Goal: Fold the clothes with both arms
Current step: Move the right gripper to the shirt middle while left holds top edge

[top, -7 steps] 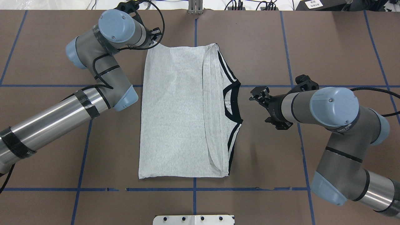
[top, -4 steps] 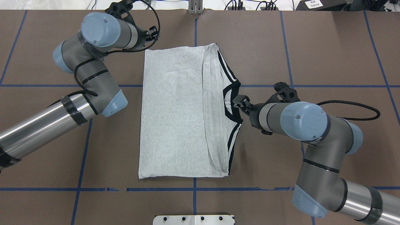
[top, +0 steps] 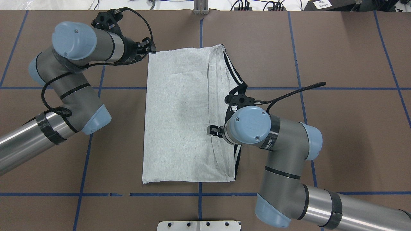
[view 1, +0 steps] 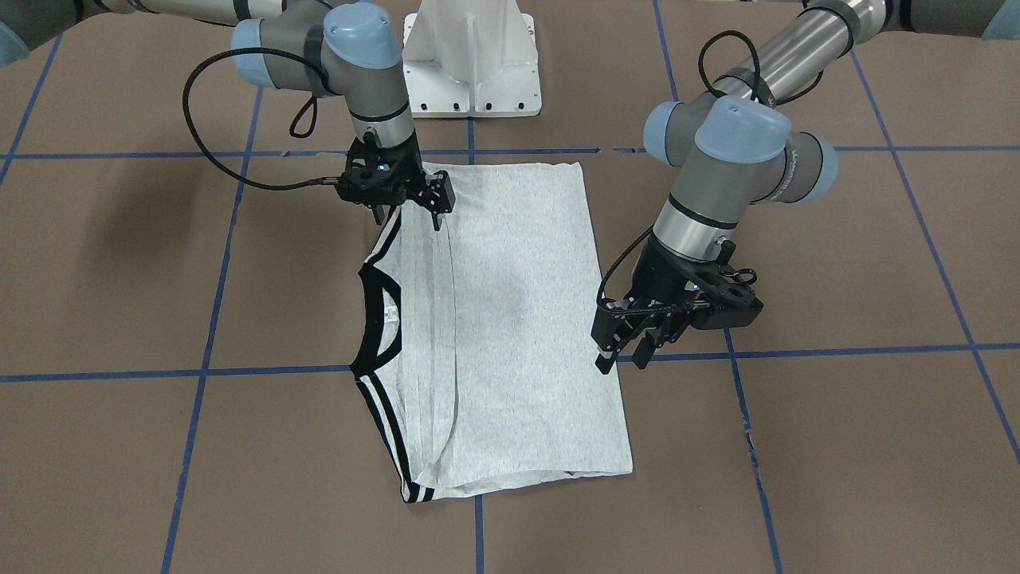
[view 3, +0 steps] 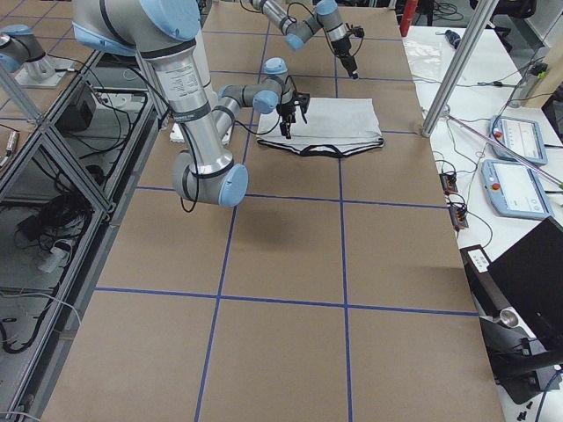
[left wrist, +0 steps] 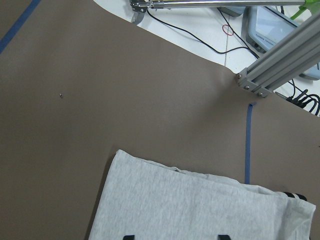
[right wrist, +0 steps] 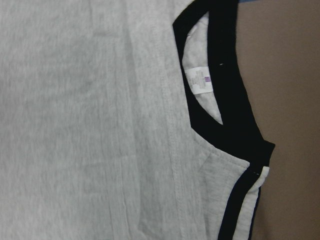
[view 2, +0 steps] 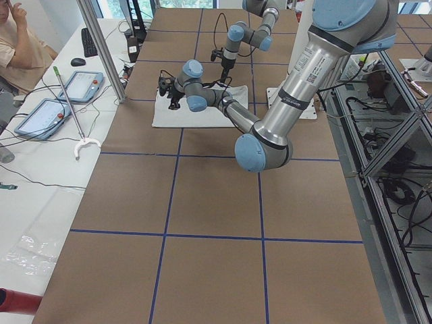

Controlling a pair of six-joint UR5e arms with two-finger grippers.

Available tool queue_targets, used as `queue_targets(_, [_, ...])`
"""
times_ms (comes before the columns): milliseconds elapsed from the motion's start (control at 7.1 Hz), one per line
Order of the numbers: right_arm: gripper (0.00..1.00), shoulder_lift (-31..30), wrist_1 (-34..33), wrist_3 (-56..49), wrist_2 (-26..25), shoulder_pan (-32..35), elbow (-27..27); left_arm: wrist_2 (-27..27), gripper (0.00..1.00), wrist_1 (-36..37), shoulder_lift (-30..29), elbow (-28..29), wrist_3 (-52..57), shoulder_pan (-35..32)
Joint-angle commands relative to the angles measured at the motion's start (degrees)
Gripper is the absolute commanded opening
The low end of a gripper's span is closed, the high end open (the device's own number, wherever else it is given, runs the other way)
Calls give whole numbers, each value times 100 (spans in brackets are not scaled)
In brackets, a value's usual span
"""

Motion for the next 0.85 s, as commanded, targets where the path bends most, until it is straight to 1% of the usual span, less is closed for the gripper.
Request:
queue_targets(0, [100, 240, -928, -2356, 57, -55, -8, -19, 64, -32, 129, -51, 22, 6])
queue_targets(141, [100, 345, -1184, -2487, 57, -142, -25, -19, 64, -32, 137, -43, 31, 6])
queue_targets(282, [100, 459, -1247, -2758, 40, -230, -164, -19, 64, -32, 146, -34, 31, 6])
queue_targets(564, [100, 478, -1283, -3172, 83, -318, -270, -19, 64, -32, 172, 1, 31, 15])
queue_targets(705, [100, 495, -1274, -3191, 136, -362, -280, -11, 64, -49, 277, -16, 48, 15])
